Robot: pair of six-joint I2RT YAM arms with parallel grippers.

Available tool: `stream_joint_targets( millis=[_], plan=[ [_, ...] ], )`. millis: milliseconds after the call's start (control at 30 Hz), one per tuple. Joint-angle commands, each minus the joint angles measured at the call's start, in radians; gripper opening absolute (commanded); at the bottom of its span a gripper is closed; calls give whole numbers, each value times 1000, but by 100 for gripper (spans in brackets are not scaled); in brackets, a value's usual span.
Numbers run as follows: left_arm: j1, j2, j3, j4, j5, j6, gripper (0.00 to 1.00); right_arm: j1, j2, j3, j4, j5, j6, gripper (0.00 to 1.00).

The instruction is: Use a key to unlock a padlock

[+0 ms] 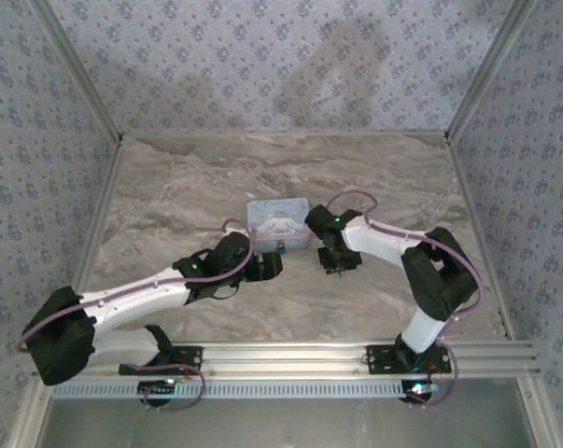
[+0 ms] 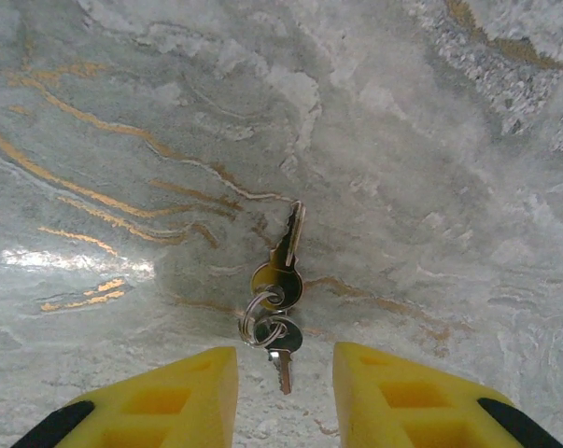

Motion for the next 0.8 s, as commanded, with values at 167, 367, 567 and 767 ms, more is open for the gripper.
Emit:
stream_joint_targets(
  millis=[167, 367, 567, 767],
  plan=[
    [-6, -6, 1, 11, -21, -27, 88, 0, 39, 5, 11, -9, 5, 32],
    [-7, -8, -7, 14, -20, -31, 88, -8, 50, -21, 46, -29, -3, 23],
    [-8, -6, -14, 23, -20, -36, 88, -28, 48, -49, 74, -61, -13, 10],
    [-8, -6, -21, 27, -20, -42, 86, -38, -6, -73, 97, -50, -34, 0]
  ],
)
